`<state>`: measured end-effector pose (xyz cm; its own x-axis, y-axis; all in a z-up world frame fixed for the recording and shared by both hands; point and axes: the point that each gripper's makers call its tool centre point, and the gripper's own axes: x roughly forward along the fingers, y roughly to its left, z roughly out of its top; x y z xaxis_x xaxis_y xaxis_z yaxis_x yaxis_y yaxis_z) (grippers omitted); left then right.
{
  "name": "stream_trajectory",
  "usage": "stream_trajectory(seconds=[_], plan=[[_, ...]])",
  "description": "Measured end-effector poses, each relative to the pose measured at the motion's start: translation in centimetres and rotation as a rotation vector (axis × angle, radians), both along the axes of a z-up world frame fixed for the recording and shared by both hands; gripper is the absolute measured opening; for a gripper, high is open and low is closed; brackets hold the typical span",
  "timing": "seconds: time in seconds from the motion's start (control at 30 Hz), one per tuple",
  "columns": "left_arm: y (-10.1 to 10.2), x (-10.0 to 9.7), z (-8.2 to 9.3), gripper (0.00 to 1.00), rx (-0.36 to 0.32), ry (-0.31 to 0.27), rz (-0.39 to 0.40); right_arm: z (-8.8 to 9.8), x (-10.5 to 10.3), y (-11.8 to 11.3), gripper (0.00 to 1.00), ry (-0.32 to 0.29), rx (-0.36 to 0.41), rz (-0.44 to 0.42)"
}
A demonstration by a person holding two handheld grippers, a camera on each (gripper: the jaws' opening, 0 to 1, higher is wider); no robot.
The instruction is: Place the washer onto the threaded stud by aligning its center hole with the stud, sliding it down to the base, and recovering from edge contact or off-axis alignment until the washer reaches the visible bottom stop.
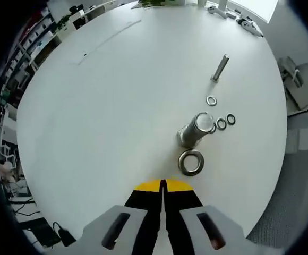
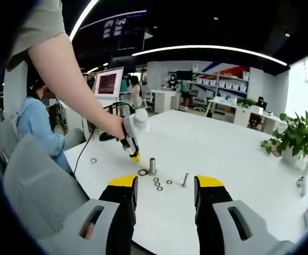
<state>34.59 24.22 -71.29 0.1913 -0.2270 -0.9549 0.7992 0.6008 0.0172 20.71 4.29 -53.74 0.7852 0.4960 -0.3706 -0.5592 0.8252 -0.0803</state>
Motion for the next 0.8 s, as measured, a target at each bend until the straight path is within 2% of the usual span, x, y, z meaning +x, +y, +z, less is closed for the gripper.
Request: stream_trajectory(seconds=[0.27,0.4,0.5,0.8], plan=[[0.8,-0.2,1.8,0.0,-0.069,-0.069,0.031,-0.1,-0.2,0.5,0.45,-0.002,-0.028,0.028],[1.0,-0.9,3.2,0.0,-0.115,-0.103,0.081,0.0,-0.3,0.7,0.45,-0.01,-0.034,0.039],[0.9,-1.3,4.3,0.0,-0.162,-0.136,0.124,-0.1,-0.3,0.7,0.45,-0.011,-0.039,0.042],[0.5,-2.8,7.2,0.0,-0.234,-0.219,0.166,-0.1,-0.6,1.1,0.45,-0.017,-0.059,0.064]])
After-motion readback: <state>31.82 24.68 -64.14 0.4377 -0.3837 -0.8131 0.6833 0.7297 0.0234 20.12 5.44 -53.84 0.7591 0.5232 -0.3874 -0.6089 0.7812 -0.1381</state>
